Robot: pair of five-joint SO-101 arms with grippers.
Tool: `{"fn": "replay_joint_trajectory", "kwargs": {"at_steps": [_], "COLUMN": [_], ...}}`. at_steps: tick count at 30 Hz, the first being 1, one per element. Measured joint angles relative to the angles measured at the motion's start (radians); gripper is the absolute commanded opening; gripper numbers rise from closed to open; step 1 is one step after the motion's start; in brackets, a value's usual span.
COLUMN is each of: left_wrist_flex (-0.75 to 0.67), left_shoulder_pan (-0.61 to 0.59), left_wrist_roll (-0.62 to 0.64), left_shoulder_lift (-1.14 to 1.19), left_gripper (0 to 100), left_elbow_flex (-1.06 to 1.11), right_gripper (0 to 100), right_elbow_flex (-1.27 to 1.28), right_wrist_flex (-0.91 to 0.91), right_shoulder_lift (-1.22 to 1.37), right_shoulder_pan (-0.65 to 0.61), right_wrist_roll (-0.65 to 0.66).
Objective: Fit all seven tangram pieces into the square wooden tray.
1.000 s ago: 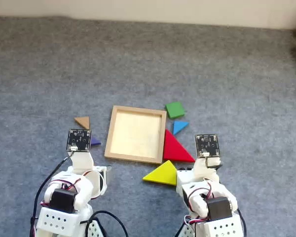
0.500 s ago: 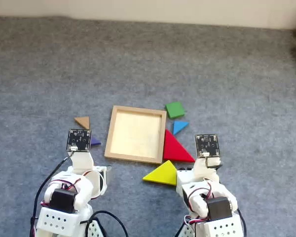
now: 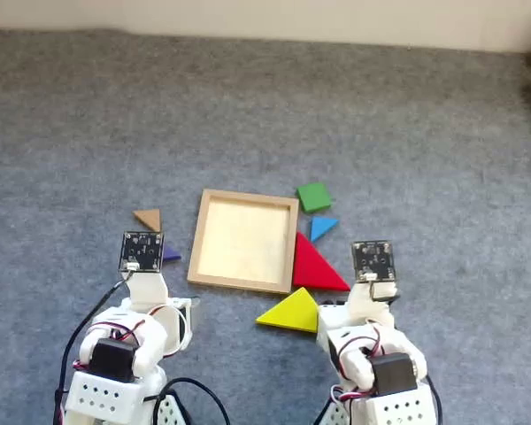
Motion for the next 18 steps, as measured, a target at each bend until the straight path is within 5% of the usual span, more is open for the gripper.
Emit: {"fn": "replay_joint_trajectory", "kwargs": {"at_steps": [12,18], "left_wrist_flex": [0.0,0.0], "left_shoulder_pan": [0.0,0.0], "left_wrist_roll": [0.0,0.0], "left_shoulder_lift": [0.0,0.0], "left_gripper": [18,18], "left_elbow_flex": [0.0,0.0], "right_gripper": [6.5,6.7], "right_elbow_flex": [-0.192,-0.342], "right_wrist_flex": [-0.005,-0.049], "right_shoulder_lift": [-0.003,-0.006], "right_shoulder_pan": [0.152,0.15], "right_wrist_roll": [0.005,0.16]}}
